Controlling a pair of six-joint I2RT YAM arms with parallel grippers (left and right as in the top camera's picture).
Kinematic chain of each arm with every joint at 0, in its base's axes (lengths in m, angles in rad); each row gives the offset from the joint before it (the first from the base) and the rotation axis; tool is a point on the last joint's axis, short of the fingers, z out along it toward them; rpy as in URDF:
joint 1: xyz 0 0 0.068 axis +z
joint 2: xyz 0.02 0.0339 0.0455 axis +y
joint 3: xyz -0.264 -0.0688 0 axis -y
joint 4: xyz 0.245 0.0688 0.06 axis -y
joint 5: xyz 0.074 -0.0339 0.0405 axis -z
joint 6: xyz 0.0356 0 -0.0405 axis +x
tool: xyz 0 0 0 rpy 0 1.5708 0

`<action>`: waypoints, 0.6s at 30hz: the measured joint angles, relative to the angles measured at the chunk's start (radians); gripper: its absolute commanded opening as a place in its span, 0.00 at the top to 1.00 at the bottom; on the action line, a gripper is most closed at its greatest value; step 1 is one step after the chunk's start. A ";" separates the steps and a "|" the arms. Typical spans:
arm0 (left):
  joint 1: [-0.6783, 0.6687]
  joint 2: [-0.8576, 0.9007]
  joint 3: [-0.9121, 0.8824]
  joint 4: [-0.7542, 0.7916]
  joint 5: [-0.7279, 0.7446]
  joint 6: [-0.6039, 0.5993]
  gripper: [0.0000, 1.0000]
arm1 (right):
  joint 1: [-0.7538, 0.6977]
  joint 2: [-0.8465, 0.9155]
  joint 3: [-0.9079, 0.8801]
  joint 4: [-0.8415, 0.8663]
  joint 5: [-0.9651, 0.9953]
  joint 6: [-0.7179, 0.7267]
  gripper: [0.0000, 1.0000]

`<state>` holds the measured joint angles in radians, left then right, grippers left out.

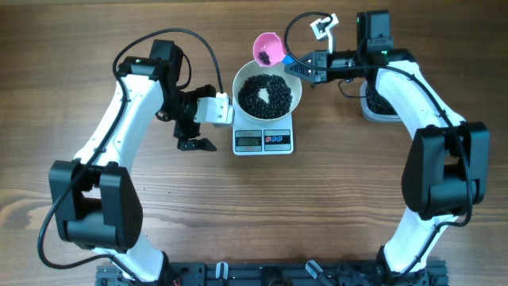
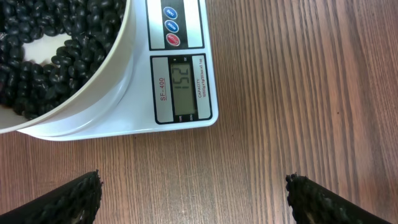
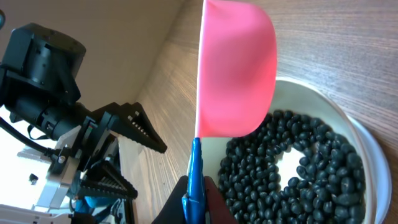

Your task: Scoop item into bowl and weigh 150g on scale

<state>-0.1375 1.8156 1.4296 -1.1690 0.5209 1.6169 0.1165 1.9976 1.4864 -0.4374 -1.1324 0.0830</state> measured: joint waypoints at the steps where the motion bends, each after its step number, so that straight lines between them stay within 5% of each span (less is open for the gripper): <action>1: 0.000 0.000 0.000 0.000 0.000 0.000 0.00 | 0.003 0.000 0.000 -0.018 0.004 -0.005 0.96; 18: 0.000 0.000 0.000 0.000 0.000 0.000 0.00 | 0.055 0.000 0.033 -0.253 0.323 -0.190 0.96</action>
<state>-0.1375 1.8156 1.4296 -1.1690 0.5209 1.6169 0.1715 1.9976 1.5196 -0.6899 -0.8089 -0.1070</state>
